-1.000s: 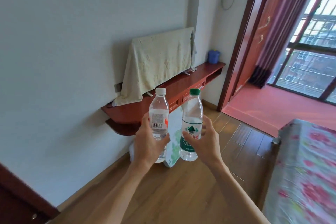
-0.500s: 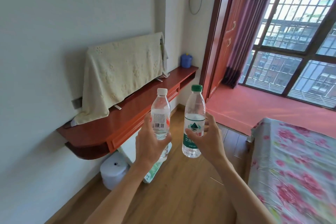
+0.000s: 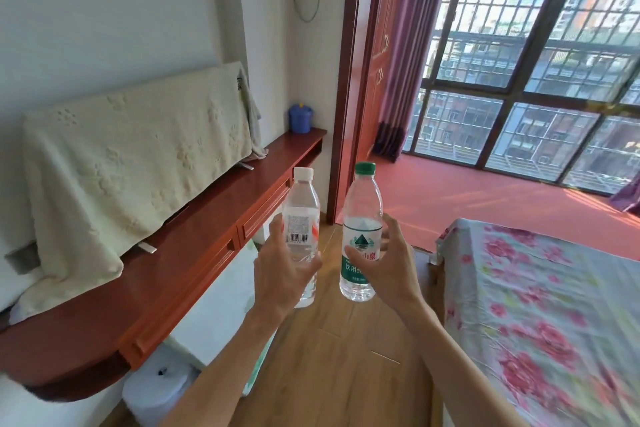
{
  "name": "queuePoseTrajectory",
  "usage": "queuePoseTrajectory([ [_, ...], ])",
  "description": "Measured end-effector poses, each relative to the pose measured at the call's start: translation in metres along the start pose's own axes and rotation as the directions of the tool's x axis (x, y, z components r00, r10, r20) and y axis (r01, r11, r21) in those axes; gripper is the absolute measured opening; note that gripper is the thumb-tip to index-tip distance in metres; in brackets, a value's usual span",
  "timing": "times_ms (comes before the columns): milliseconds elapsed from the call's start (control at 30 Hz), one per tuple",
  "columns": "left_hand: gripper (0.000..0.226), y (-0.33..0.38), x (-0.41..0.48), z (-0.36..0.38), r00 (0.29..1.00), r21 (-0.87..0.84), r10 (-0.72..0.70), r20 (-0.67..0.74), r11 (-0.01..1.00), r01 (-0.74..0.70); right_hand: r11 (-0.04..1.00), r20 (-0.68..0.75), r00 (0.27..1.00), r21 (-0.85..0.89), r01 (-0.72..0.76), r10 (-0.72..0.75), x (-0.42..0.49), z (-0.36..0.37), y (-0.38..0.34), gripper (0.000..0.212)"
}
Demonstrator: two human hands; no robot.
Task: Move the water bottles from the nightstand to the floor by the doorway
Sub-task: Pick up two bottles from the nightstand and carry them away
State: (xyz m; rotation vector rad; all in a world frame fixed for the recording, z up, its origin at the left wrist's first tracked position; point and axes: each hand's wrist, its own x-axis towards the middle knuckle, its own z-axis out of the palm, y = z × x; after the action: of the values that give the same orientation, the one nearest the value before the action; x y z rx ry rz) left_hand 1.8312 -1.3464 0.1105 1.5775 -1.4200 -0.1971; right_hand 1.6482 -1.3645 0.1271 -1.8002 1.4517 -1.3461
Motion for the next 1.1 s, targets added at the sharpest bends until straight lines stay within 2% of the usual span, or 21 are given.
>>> queuePoseTrajectory([
  [300,0.084,-0.009,0.101,0.075,0.997,-0.087,0.046,0.066,0.995,-0.040,0.999,-0.086,0.996,-0.038,-0.002,-0.001,0.098,0.012,0.038,0.078],
  [633,0.082,-0.002,0.164,0.144,0.980,-0.144,0.131,0.151,0.983,-0.109,0.999,-0.154,0.987,-0.036,-0.041,0.035,0.169,0.003,0.082,0.078],
  [867,0.081,0.016,0.203,0.210,0.974,-0.123,0.104,0.202,0.989,-0.080,0.997,-0.161,0.985,-0.029,-0.072,0.067,0.227,-0.013,0.129,0.079],
  [1100,0.081,0.051,0.257,0.287,0.977,-0.196,0.117,0.178,0.977,-0.082,0.997,-0.145,0.988,-0.049,-0.065,0.057,0.314,-0.050,0.182,0.080],
])
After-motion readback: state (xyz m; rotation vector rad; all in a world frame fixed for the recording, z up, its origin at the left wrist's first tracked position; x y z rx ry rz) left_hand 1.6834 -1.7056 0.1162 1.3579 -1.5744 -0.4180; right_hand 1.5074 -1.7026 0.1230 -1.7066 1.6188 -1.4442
